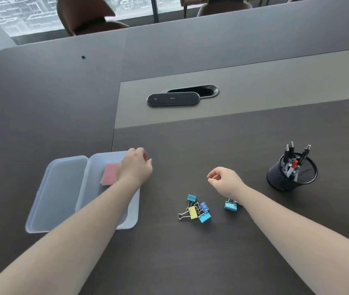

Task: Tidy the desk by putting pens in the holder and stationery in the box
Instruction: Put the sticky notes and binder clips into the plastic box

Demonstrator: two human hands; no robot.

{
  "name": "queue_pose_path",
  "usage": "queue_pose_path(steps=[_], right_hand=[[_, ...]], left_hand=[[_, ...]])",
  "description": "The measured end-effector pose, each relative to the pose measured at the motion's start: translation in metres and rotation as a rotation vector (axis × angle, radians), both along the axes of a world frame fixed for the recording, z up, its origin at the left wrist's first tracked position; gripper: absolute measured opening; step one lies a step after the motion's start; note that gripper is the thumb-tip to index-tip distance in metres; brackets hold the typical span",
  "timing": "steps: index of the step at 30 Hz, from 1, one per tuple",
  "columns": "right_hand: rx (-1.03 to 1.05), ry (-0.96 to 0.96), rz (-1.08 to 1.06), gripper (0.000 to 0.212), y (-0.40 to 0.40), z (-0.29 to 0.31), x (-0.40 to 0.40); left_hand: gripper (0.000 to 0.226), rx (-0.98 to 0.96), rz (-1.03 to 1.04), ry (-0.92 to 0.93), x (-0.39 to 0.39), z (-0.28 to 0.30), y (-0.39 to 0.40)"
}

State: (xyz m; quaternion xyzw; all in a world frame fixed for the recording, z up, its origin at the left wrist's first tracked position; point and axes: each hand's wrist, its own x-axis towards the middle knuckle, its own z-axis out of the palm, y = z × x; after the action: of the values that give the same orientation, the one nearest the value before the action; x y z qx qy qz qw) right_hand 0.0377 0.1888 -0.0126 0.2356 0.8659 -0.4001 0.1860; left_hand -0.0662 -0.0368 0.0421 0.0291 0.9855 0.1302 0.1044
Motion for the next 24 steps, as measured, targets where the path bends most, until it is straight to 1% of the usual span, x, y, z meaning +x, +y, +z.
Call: queue_pose_path(steps=[2, 4, 5, 9, 12, 13, 16, 21, 24], right_hand=[[0.120, -0.045, 0.032, 0.021, 0.008, -0.003, 0.015], [0.251, -0.125, 0.113, 0.031, 0.015, -0.005, 0.031], [0.279, -0.160, 0.141, 0.036, 0.017, -0.007, 0.038], [0.254, -0.238, 0.176, 0.048, 0.022, -0.019, 0.063], [0.299, -0.237, 0.213, 0.050, 0.018, -0.027, 0.072], [0.326, -0.228, 0.219, 0.048, 0.016, -0.028, 0.072], [0.391, -0.189, 0.232, 0.040, 0.010, -0.033, 0.073], [0.362, -0.137, 0.227, 0.032, 0.002, -0.035, 0.070], [0.347, -0.153, 0.230, 0.026, -0.002, -0.032, 0.068]], left_hand=[[0.027, -0.026, -0.112, -0.074, 0.014, -0.009, 0.019], [0.028, -0.069, -0.202, -0.146, 0.031, -0.020, 0.034], [0.029, -0.082, -0.240, -0.180, 0.039, -0.026, 0.042], [0.039, -0.122, -0.384, -0.327, 0.067, -0.051, 0.064], [0.044, -0.156, -0.462, -0.428, 0.079, -0.069, 0.073], [0.042, -0.188, -0.482, -0.430, 0.082, -0.073, 0.074], [0.031, -0.274, -0.542, -0.357, 0.085, -0.081, 0.075], [0.031, -0.244, -0.543, -0.326, 0.087, -0.081, 0.078], [0.022, -0.217, -0.483, -0.331, 0.087, -0.082, 0.074]])
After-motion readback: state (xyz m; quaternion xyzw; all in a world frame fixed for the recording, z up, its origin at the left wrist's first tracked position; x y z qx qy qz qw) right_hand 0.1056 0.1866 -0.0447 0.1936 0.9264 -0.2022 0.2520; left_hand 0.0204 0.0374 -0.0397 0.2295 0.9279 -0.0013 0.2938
